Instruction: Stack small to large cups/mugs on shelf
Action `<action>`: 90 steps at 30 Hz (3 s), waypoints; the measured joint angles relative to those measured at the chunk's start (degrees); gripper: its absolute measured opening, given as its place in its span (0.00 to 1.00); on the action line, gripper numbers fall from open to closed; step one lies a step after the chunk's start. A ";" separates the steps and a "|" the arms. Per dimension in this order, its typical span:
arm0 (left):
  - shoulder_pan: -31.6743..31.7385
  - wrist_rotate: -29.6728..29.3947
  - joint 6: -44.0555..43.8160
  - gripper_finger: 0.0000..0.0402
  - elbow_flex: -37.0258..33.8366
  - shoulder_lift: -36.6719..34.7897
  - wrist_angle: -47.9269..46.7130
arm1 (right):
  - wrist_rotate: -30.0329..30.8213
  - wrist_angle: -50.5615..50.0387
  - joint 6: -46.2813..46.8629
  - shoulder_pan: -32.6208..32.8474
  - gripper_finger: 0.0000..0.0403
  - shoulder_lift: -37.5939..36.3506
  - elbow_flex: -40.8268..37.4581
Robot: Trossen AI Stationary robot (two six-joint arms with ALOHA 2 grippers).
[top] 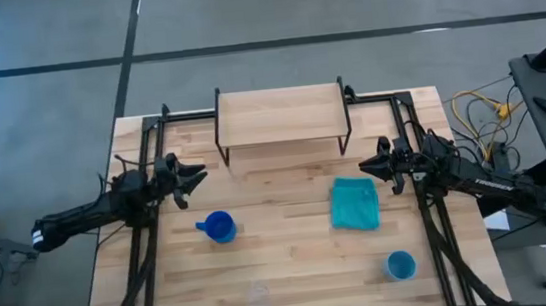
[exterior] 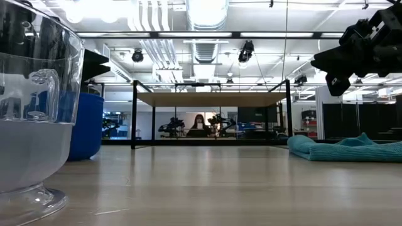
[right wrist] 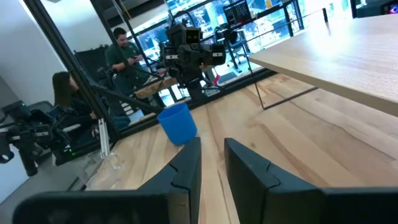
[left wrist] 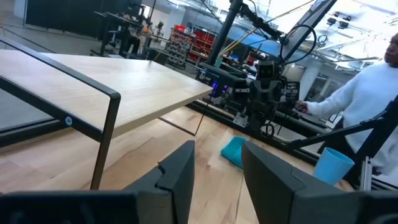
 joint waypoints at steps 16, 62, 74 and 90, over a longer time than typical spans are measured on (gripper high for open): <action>0.02 0.00 -0.02 0.29 0.00 0.00 0.00 | 0.00 0.00 -0.01 -0.01 0.16 0.00 0.00; 0.02 -0.02 0.03 0.29 0.00 0.00 0.00 | 0.04 1.73 -0.01 -0.02 0.16 0.02 -0.02; -0.03 -1.84 0.41 0.29 0.00 0.05 0.46 | 1.78 2.94 4.66 -0.04 0.16 0.01 0.00; -0.03 5.01 4.32 0.29 20.63 8.18 -14.16 | 9.45 24.73 27.16 0.00 0.16 1.08 0.00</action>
